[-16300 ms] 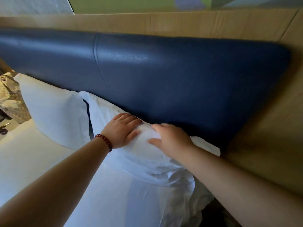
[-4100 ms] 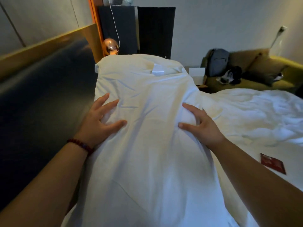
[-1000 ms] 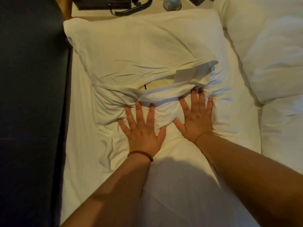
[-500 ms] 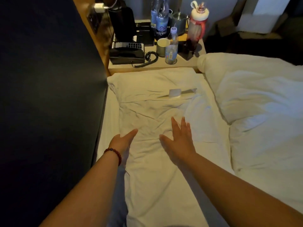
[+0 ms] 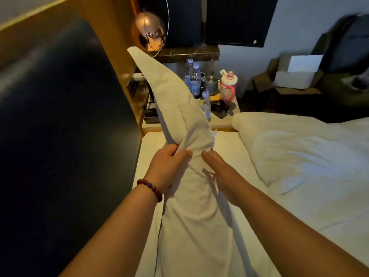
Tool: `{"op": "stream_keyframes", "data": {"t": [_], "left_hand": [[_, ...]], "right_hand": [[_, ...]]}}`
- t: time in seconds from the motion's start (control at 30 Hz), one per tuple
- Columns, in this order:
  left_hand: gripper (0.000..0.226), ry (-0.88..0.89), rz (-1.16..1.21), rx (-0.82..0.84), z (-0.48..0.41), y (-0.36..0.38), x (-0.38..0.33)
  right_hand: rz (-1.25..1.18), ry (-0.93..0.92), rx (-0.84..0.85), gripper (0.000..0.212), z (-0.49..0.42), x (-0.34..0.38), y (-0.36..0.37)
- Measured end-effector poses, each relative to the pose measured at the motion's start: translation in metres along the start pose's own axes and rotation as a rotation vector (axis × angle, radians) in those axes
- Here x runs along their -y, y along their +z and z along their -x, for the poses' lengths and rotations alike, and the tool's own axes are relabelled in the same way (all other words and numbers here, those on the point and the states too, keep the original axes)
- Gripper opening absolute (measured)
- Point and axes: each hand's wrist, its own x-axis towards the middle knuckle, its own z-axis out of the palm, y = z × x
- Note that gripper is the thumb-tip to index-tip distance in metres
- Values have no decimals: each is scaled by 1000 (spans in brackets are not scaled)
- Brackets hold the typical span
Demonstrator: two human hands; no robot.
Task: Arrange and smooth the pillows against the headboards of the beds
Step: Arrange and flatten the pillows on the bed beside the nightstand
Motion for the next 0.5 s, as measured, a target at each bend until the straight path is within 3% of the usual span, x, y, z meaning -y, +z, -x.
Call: {"op": "stream_keyframes", "data": {"t": [0.07,0.13,0.2,0.23,0.3,0.4,0.5], "left_hand": [[23,-62,254,123,7,16,-1],[35,-163,583,312,13,40,-1],[41,-175,665,430,17,73,-2],[39,-158,646,446,18,90,-3],[34,-127,648,421,21,119,-5],[17,-86,571,251,20,138,9],[18,-100,399,128,13,139,30]], "right_hand": [[-5,93,36,75,14,16,-19],[61,141,-9,84,14,27,-41],[134,109,-135,88,3,36,-61],[152,89,-233,105,-7,34,-75],[186,83,-423,127,-23,30,-108],[366,111,-544,106,-23,23,-145],[553,138,-565,94,-19,13,-163]]}}
